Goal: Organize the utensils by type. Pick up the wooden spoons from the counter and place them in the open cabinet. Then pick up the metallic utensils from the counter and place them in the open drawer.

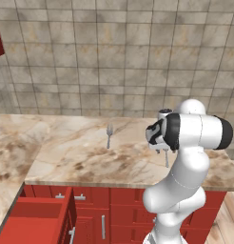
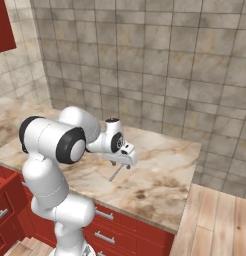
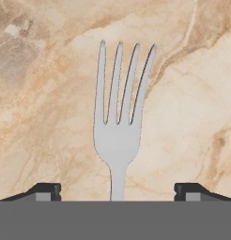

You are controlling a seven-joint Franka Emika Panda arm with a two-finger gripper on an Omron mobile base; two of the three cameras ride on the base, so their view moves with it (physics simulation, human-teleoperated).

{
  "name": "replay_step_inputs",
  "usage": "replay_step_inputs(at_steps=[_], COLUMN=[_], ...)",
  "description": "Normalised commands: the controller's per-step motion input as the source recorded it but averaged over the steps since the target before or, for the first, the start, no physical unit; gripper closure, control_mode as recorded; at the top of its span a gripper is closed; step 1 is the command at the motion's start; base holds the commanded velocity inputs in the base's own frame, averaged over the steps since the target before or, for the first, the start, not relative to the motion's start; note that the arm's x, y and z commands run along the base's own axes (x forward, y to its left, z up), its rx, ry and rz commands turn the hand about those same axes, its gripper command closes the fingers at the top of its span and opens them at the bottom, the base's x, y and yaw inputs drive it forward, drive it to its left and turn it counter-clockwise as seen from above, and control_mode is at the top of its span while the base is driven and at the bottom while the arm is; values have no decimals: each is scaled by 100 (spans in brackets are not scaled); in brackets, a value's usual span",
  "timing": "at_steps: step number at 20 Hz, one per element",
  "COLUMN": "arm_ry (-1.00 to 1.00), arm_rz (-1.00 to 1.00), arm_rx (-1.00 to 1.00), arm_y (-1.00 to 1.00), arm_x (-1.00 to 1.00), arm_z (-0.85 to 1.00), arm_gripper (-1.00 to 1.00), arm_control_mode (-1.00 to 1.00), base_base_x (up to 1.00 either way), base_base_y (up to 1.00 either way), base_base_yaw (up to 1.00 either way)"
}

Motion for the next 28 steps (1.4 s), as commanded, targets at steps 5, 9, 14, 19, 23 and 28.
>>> replay_step_inputs(at_steps=[5,9,14,19,23,28], arm_ry=[-4,-4,0,0,0,0], arm_rz=[-8,-8,-7,-6,-6,-6], arm_rx=[4,1,0,0,0,0], arm_y=[-2,0,0,0,0,0], arm_x=[-8,-4,0,0,0,0], arm_z=[-37,-44,-42,-48,-51,-58], arm_gripper=[-100,-100,-100,-100,-100,100], arm_control_mode=[-100,-100,-100,-100,-100,-100], base_base_x=[0,0,0,0,0,0], base_base_y=[0,0,0,0,0,0], base_base_yaw=[0,0,0,0,0,0])
